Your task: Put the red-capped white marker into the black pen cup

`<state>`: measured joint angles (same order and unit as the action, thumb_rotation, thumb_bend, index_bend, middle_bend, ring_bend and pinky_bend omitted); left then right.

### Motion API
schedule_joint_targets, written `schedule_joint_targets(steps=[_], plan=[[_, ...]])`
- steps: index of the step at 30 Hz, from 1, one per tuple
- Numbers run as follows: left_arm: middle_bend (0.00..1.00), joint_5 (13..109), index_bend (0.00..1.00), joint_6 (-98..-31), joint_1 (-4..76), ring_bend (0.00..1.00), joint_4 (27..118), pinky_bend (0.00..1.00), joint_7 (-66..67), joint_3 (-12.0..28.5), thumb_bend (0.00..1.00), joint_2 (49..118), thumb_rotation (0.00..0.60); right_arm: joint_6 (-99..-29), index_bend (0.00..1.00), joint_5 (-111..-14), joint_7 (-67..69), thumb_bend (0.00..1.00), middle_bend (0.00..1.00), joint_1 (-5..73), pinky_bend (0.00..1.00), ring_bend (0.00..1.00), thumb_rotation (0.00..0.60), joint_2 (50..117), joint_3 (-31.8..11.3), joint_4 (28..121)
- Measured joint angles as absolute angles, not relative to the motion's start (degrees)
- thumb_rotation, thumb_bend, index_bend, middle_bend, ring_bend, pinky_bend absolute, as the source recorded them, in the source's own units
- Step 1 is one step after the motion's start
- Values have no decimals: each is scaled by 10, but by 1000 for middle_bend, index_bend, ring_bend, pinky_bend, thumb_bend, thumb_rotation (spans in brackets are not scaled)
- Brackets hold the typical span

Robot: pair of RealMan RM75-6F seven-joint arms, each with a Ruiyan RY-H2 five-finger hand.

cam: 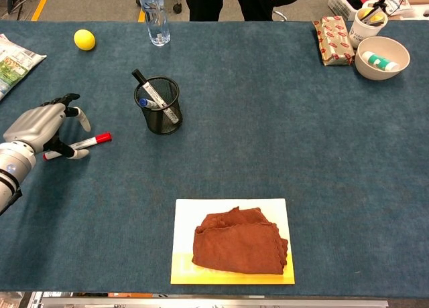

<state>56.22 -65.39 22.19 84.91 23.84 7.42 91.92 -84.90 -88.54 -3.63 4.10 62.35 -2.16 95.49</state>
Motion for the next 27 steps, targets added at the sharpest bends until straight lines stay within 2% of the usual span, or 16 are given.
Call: schedule_joint_targets(steps=[14, 27], plan=[[0, 546, 435, -642, 230, 0, 833, 65, 244, 74, 183, 925, 600, -850, 292, -885, -34, 0, 232, 41, 197, 92, 600, 622, -22, 955], [1, 535, 452, -641, 232, 0, 830, 66, 245, 75, 346, 924, 584, -849, 292, -884, -35, 0, 232, 41, 197, 92, 600, 622, -23, 956]])
